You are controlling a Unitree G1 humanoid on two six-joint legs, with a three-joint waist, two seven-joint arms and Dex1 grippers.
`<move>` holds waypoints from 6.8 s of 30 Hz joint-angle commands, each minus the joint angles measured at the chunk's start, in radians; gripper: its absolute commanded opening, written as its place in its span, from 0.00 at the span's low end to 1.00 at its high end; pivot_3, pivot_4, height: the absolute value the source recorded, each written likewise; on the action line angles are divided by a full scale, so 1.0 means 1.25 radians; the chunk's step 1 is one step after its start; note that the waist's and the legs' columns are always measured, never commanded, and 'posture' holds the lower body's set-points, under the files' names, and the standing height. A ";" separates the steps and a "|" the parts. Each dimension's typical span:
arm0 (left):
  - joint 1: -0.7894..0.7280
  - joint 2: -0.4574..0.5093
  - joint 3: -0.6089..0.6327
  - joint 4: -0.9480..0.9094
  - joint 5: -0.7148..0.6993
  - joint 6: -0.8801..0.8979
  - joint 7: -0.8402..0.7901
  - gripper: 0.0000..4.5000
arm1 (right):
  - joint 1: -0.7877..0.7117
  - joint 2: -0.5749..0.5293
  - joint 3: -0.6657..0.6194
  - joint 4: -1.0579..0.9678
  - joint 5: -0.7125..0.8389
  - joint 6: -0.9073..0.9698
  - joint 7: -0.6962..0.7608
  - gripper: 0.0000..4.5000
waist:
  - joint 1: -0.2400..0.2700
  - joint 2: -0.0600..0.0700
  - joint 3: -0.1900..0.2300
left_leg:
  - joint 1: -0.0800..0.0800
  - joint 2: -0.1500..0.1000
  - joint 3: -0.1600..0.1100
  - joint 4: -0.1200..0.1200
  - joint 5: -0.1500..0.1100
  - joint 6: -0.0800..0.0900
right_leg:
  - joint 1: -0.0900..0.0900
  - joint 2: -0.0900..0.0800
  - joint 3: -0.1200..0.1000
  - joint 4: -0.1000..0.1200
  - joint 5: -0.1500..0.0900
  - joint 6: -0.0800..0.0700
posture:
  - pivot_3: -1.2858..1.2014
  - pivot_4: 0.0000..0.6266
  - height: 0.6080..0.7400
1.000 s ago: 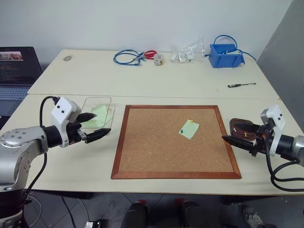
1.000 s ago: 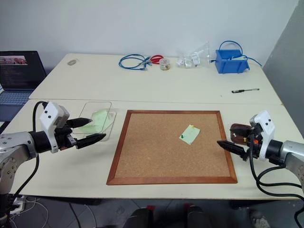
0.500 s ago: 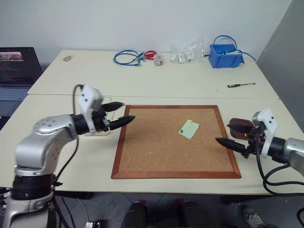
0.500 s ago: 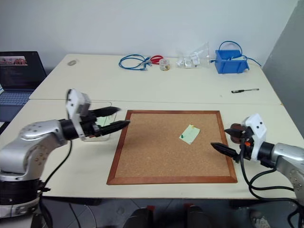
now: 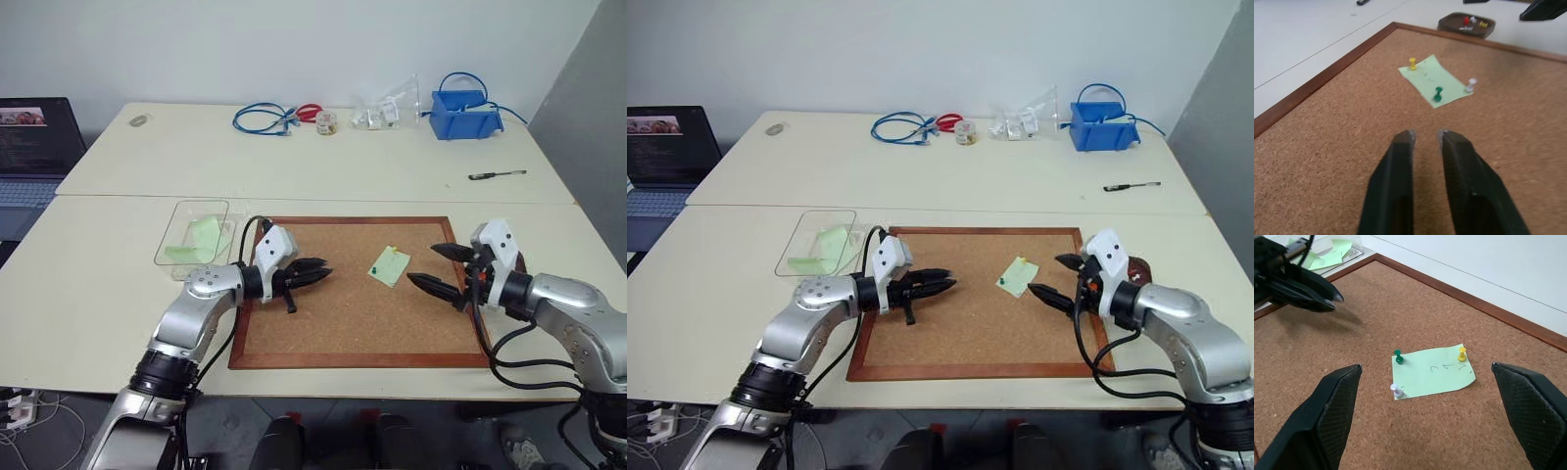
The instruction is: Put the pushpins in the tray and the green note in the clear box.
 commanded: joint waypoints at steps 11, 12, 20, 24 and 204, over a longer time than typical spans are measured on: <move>-0.047 -0.102 -0.051 0.177 0.089 -0.136 -0.022 0.01 | -0.116 0.090 0.084 0.220 -0.120 -0.192 0.048 1.00 | 0.001 0.000 0.000 | 0.000 -0.001 -0.001 0.000 0.000 0.000 | 0.000 -0.001 -0.001 0.001 0.000 0.000 | 0.52 0.24 1.00; -0.042 -0.100 -0.065 0.181 0.102 -0.136 -0.029 0.01 | -0.123 0.098 0.096 0.241 -0.137 -0.210 0.048 1.00 | 0.001 0.001 0.000 | 0.000 -0.001 -0.001 0.000 0.000 0.000 | 0.000 -0.001 -0.001 0.001 0.000 0.000 | 0.52 0.24 1.00; -0.015 -0.088 -0.068 0.135 0.102 -0.098 -0.055 0.01 | -0.157 0.150 0.112 0.357 -0.180 -0.265 0.044 1.00 | 0.000 0.004 -0.003 | 0.001 -0.001 0.000 0.000 0.000 0.000 | 0.001 -0.001 0.000 0.001 0.000 0.000 | 0.52 0.24 1.00; -0.002 -0.084 -0.068 0.105 0.098 -0.081 -0.060 0.01 | -0.177 0.170 0.108 0.411 -0.194 -0.288 0.041 1.00 | 0.000 0.004 -0.003 | 0.001 -0.001 -0.001 0.000 0.000 0.000 | 0.001 -0.001 0.000 0.001 0.000 0.000 | 0.52 0.24 1.00; -0.053 -0.022 -0.144 0.177 0.155 -0.040 -0.076 0.00 | -0.052 0.129 0.143 0.302 -0.204 -0.350 0.143 0.54 | 0.000 0.006 -0.007 | 0.014 0.000 -0.001 -0.002 0.000 0.001 | 0.015 0.000 -0.001 -0.003 -0.001 0.003 | 0.52 0.24 1.00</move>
